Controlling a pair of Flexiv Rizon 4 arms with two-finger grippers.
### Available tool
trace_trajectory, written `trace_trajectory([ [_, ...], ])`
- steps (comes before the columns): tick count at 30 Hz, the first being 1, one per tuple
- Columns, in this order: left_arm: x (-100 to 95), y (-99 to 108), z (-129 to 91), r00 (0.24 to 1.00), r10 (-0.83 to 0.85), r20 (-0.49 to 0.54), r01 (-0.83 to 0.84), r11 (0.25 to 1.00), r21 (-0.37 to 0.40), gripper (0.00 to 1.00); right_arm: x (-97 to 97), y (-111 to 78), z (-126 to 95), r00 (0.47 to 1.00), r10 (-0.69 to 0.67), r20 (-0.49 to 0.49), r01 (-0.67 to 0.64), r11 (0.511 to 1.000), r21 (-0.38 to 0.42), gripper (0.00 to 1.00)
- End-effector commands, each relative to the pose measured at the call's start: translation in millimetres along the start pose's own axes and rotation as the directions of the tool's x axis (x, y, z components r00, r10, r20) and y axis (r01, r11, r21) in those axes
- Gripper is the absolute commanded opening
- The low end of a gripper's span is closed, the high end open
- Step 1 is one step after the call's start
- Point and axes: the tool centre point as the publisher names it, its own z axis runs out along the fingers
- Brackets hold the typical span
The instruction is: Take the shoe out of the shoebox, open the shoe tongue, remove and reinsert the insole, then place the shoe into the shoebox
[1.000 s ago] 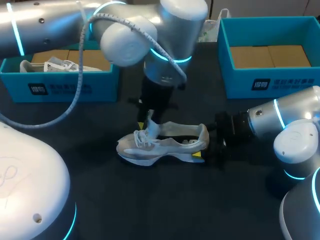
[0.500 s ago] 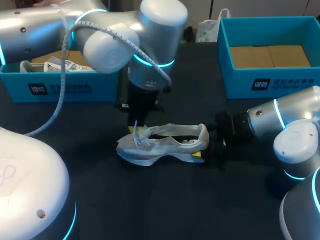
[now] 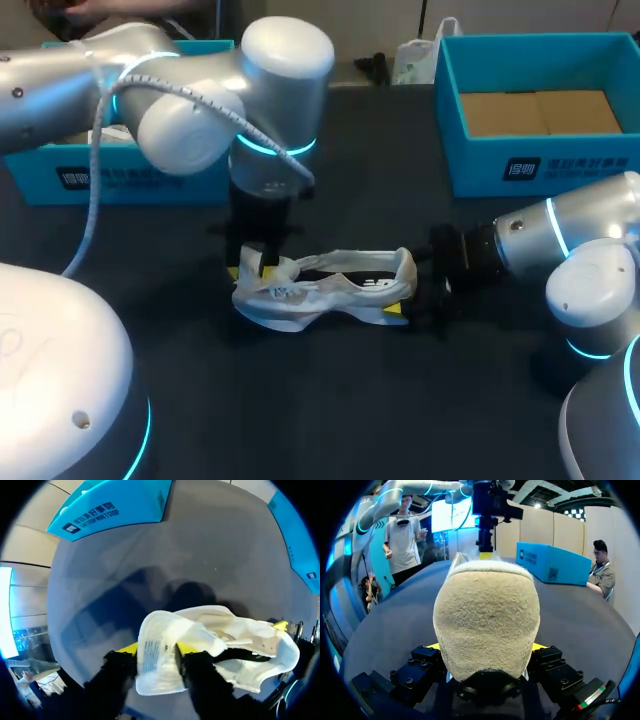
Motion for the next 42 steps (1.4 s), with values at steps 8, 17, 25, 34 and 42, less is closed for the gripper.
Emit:
trace_trajectory([
  [8,-15.6,5.9,19.7,0.999,-0.039,-0.019,0.038,0.999,-0.027,0.8,0.4,-1.0,4.4,1.0,0.0,0.001,0.0,1.0,0.004,0.0],
  [17,-11.3,9.4,-12.7,0.993,0.072,-0.089,-0.072,0.997,0.012,1.0,0.4,-1.0,4.4,1.0,0.0,0.001,0.0,1.0,0.004,0.0],
  [25,-3.1,11.7,-39.5,0.977,0.182,-0.11,-0.177,0.983,0.051,1.0,0.4,-1.0,4.4,1.0,0.0,0.001,0.0,1.0,0.004,0.0],
  [34,7.0,9.4,-74.1,0.901,0.418,-0.121,-0.403,0.906,0.126,1.0,0.4,-1.0,4.4,1.0,0.0,0.001,0.0,1.0,0.004,0.0],
  [42,22.1,-5.8,-105.4,0.736,0.664,-0.128,-0.622,0.739,0.259,1.0,0.4,-1.0,4.4,1.0,0.0,0.001,0.0,1.0,0.004,0.0],
])
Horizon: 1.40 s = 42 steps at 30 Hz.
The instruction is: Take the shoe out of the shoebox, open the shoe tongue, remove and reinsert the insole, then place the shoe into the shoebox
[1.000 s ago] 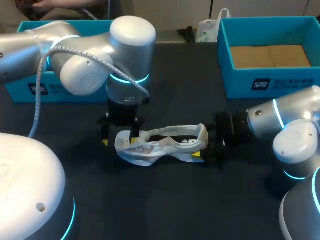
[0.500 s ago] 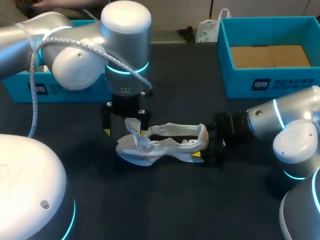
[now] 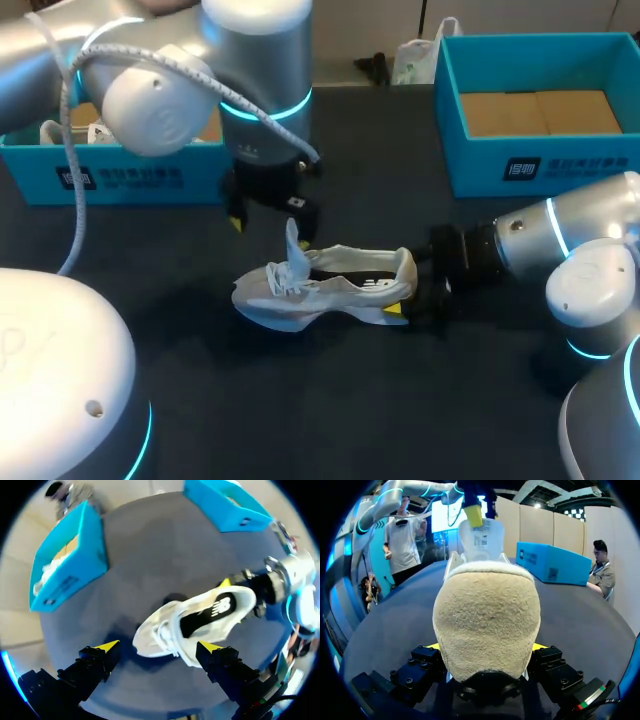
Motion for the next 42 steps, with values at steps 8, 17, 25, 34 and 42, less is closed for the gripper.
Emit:
trace_trajectory([
  [8,8.3,-23.6,-31.9,0.913,0.399,-0.081,-0.393,0.916,0.079,1.0,0.5,-0.8,4.4,1.0,0.0,0.001,0.0,1.0,0.003,0.0],
  [17,31.1,-39.3,-48.8,0.749,0.645,-0.154,-0.627,0.764,0.151,1.0,0.5,-0.8,4.4,1.0,0.0,0.001,0.0,1.0,0.003,0.0],
  [25,56.0,-46.6,-60.7,0.555,0.805,-0.21,-0.776,0.592,0.216,0.85,0.5,-0.8,4.4,1.0,0.0,0.001,0.0,1.0,0.003,0.0],
  [34,82.4,-46.7,-56.2,0.382,0.874,-0.301,-0.858,0.456,0.235,0.0,0.5,-0.8,4.4,1.0,0.0,0.001,0.0,1.0,0.003,0.0],
  [42,101.8,-42.2,-34.8,0.289,0.883,-0.369,-0.887,0.392,0.243,0.0,0.5,-0.8,4.4,1.0,0.0,0.001,0.0,1.0,0.003,0.0],
])
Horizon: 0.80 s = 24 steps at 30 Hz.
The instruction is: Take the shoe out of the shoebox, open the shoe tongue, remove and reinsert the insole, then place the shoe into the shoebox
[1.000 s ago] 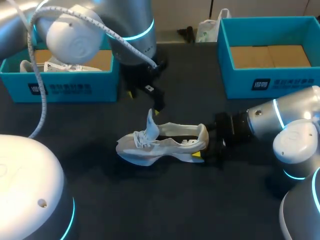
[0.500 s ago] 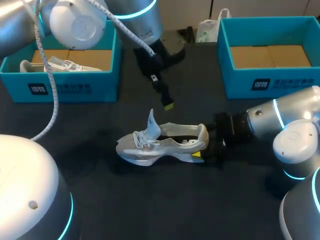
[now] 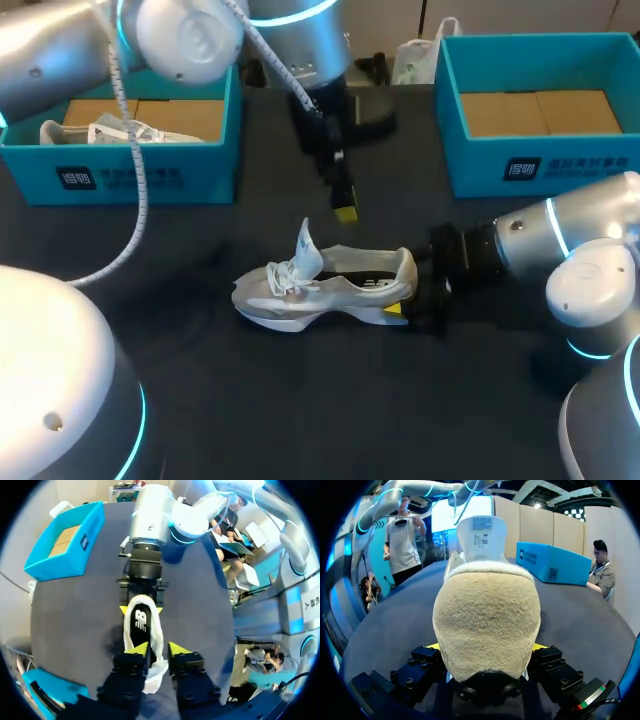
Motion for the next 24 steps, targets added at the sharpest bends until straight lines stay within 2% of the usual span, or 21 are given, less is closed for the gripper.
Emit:
trace_trajectory([
  [1,-6.6,-11.7,18.4,0.997,0.022,-0.07,-0.023,1.0,-0.012,0.0,0.4,-0.8,4.4,1.0,0.0,0.001,0.0,1.0,0.003,0.0],
  [13,-5.3,-15.9,56.8,0.991,0.078,-0.106,-0.078,0.997,0.003,0.0,0.4,-0.8,4.4,1.0,0.0,0.001,0.0,1.0,0.003,0.0],
  [24,-12.2,-6.6,95.1,0.987,0.105,-0.123,-0.117,0.989,-0.091,0.0,0.4,-0.8,4.4,1.0,0.0,0.001,0.0,1.0,0.003,0.0],
])
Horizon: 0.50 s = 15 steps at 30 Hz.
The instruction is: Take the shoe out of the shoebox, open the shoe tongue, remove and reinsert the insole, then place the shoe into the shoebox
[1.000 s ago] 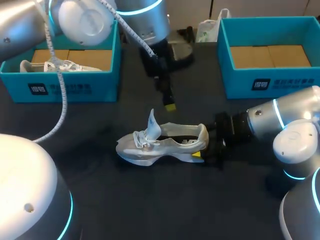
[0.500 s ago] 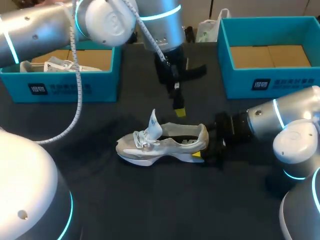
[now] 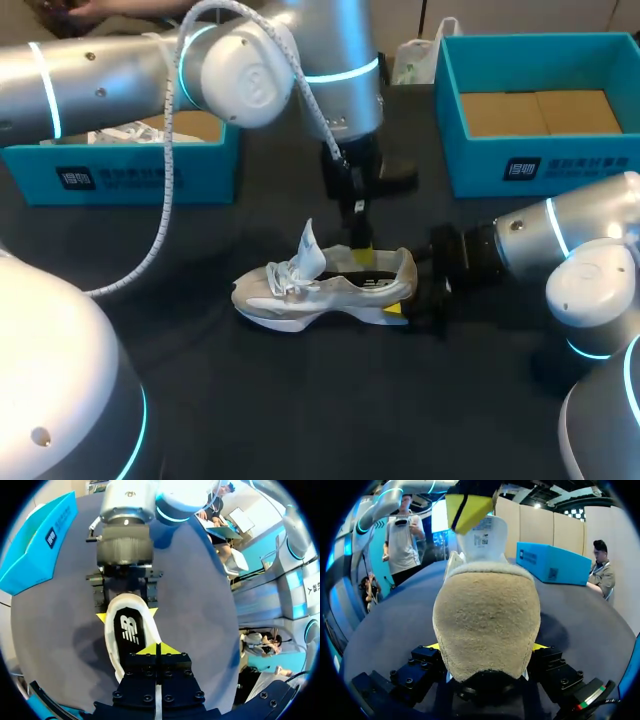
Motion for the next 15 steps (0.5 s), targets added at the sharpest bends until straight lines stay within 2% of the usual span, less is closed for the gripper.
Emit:
trace_trajectory([
  [1,-9.3,-3.5,12.2,1.0,-0.004,-0.024,0.003,1.0,-0.028,0.0,0.5,-0.8,4.3,1.0,0.0,0.001,0.0,1.0,0.004,0.0],
  [9,-21.2,3.9,29.5,0.998,-0.052,-0.036,0.05,0.998,-0.049,0.0,0.5,-0.8,4.3,1.0,0.0,0.001,0.0,1.0,0.004,0.0],
  [15,-21.2,3.9,29.5,0.998,-0.052,-0.036,0.05,0.998,-0.049,0.0,0.5,-0.8,4.3,1.0,0.0,0.001,0.0,1.0,0.004,0.0],
])
